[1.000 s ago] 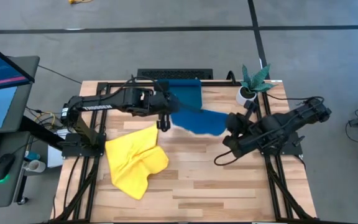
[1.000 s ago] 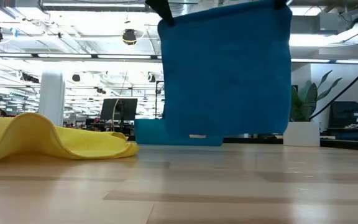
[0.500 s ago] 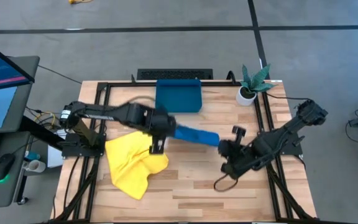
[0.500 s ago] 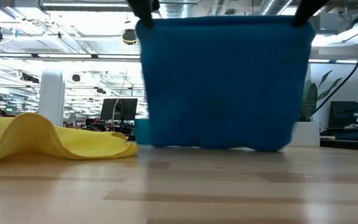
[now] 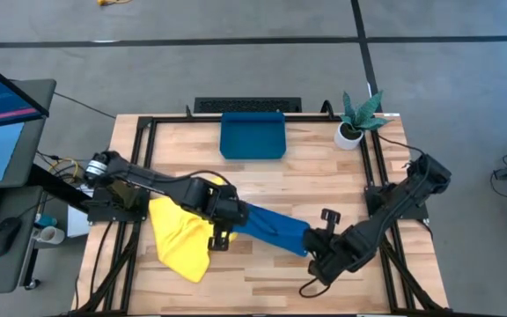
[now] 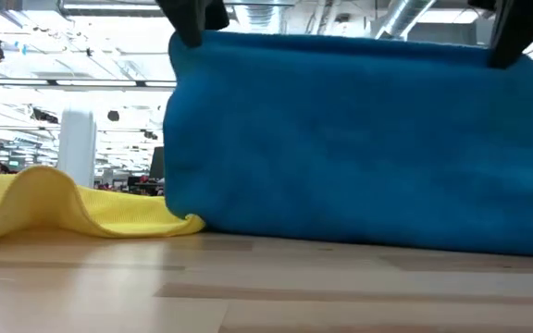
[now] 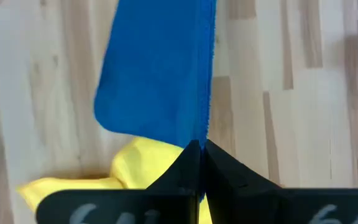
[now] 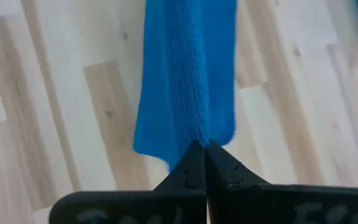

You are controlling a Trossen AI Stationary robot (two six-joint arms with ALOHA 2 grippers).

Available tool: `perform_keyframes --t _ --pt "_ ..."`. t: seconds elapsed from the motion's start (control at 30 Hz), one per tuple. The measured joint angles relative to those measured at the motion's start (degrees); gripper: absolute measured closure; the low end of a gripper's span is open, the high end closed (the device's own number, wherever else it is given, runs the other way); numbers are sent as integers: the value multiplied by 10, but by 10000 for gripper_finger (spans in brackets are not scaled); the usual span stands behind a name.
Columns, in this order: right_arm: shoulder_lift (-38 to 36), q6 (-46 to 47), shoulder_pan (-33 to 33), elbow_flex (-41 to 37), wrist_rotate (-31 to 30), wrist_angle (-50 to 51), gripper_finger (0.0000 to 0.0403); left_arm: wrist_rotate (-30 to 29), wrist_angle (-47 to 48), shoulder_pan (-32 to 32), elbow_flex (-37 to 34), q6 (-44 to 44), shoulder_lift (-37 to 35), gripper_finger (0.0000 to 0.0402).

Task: Roll microfiber towels into tight, uniform cylinder then place into a basket
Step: Roll the blue microfiber cloth

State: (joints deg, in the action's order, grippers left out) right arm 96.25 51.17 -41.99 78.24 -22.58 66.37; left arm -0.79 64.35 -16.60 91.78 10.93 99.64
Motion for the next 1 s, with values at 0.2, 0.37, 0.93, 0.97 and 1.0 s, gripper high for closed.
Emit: perform_keyframes --t 0.2,0.37,0.93,0.97,1.0 --pt "24 4 9 -1 0 -16 396 -64 -16 17 -45 -11 0 401" --pt "50 1 22 0 0 -23 396 -66 -50 50 -83 -9 0 402" --pt "137 15 64 -1 32 -12 396 -40 -154 91 -159 -31 0 401" --pt "136 16 64 -1 33 -10 396 -35 -153 92 -159 -31 0 401" --pt "133 16 64 -1 34 -9 396 -25 -152 93 -159 -30 0 402"
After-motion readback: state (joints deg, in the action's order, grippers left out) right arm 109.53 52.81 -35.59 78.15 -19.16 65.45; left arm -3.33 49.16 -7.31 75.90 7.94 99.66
